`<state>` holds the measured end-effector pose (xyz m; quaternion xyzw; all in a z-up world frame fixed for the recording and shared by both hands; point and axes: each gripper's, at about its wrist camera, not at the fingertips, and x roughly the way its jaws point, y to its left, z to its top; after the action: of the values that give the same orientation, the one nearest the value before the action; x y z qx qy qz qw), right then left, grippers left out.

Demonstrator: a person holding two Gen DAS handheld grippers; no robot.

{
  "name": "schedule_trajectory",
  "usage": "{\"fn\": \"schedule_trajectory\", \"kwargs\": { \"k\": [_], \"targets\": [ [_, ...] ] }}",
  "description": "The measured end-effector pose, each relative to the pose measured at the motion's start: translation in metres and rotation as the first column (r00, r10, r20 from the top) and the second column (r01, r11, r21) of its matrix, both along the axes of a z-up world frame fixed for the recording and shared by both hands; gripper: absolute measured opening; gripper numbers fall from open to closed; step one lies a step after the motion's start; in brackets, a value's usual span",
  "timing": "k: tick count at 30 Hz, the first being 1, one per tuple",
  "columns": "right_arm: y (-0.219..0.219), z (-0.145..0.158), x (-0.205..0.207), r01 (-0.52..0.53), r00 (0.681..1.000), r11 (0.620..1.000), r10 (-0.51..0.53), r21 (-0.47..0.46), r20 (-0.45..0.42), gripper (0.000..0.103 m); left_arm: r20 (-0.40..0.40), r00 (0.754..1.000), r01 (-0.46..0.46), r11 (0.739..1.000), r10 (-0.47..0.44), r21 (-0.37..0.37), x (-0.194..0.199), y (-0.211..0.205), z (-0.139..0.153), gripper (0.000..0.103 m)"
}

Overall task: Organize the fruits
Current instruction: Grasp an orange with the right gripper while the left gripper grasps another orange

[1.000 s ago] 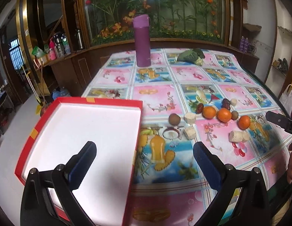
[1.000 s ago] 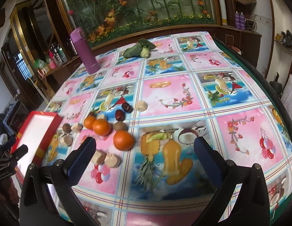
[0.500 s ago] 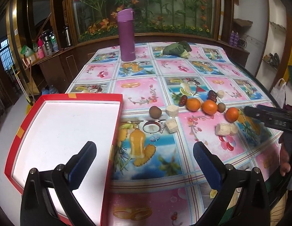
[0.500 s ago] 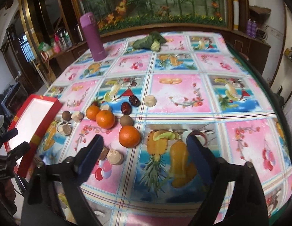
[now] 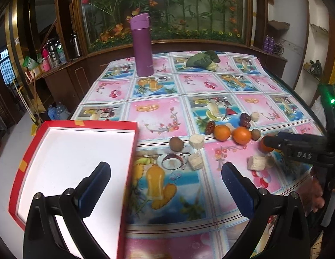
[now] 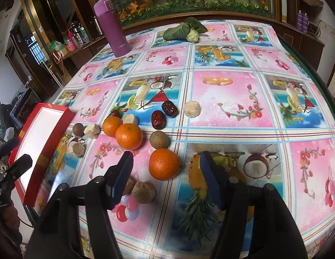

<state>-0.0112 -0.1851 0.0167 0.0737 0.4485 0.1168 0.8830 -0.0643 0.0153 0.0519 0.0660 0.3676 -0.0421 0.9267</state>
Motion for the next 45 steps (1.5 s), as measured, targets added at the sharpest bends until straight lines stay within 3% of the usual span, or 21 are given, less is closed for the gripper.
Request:
{"fn": "schedule_trajectory", "kwargs": {
  "k": [2,5,12,15,21,27,30,38,42,45],
  "targets": [
    [0.001,-0.004,0.002,-0.006,1.0,1.0,0.006,0.004,-0.017,0.054,-0.001,1.0,0.001,1.0,-0.001,0.004,0.002,-0.002,0.001,0.102],
    [0.001,-0.011,0.006,0.0,0.999,1.0,0.001,0.008,-0.047,0.053,-0.003,1.0,0.008,1.0,-0.008,0.013,0.004,-0.004,0.001,0.102],
    [0.001,-0.013,0.007,-0.008,0.999,1.0,0.009,0.016,-0.035,0.038,-0.019,1.0,0.022,0.999,-0.022,0.024,0.014,-0.006,-0.007,0.101],
    [0.0,-0.014,0.007,-0.01,1.0,1.0,0.011,0.029,-0.027,0.037,-0.041,0.999,0.034,0.999,-0.033,0.033,0.021,-0.008,-0.01,0.095],
    [-0.013,-0.015,0.009,0.024,1.0,0.995,-0.022,0.1,-0.014,0.036,-0.055,0.995,0.082,0.995,-0.079,0.055,0.037,-0.022,-0.015,0.093],
    [-0.028,-0.015,0.01,0.077,0.997,0.988,-0.076,0.136,-0.015,0.036,-0.122,0.982,0.154,0.986,-0.146,0.062,0.068,-0.042,-0.029,0.091],
    [-0.038,-0.012,0.008,0.112,0.993,0.981,-0.114,0.161,0.003,0.036,-0.15,0.973,0.188,0.98,-0.176,0.068,0.081,-0.048,-0.035,0.085],
    [-0.06,-0.007,0.009,0.195,0.979,0.958,-0.202,0.211,0.011,0.036,-0.196,0.944,0.285,0.956,-0.267,0.071,0.092,-0.065,-0.044,0.082],
    [-0.063,-0.007,0.009,0.201,0.978,0.954,-0.209,0.221,0.012,0.036,-0.216,0.927,0.325,0.944,-0.306,0.054,0.098,-0.071,-0.046,0.068],
    [-0.065,-0.007,0.009,0.204,0.977,0.953,-0.212,0.224,0.011,0.036,-0.232,0.914,0.345,0.938,-0.333,0.012,0.103,-0.075,-0.05,0.067]
  ]
}}
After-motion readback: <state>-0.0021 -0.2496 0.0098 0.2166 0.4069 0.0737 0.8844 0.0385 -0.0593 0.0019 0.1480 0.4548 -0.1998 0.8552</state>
